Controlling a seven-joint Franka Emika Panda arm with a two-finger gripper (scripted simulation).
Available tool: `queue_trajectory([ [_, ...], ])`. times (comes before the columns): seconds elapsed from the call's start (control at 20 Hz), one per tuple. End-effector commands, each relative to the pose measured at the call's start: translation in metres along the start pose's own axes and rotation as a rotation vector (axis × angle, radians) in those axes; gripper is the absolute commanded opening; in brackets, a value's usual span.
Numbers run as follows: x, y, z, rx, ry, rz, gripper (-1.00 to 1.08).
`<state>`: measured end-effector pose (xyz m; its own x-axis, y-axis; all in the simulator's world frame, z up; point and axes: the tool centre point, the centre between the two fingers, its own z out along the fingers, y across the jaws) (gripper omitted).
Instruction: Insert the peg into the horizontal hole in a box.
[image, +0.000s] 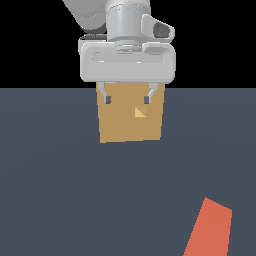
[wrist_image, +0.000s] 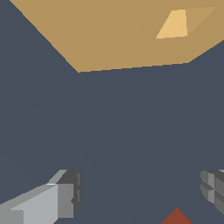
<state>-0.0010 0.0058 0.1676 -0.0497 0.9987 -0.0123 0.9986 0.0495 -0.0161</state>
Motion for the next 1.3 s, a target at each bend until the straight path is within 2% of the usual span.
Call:
queue_trajectory([
  [0.0, 0.0, 0.0, 0.0, 0.0, 0.0, 0.0, 1.0],
  [0.3, -0.013, 0.006, 0.005, -0.001, 0.0, 0.038, 1.0],
  [0.55, -0.046, 0.018, 0.018, -0.002, 0.001, 0.129, 1.0],
  [0.7, -0.077, 0.027, 0.029, -0.003, 0.002, 0.214, 1.0],
  [0.9, -0.134, 0.035, 0.049, -0.006, 0.005, 0.364, 1.0],
  [1.25, -0.226, 0.03, 0.082, -0.009, 0.011, 0.608, 1.0],
])
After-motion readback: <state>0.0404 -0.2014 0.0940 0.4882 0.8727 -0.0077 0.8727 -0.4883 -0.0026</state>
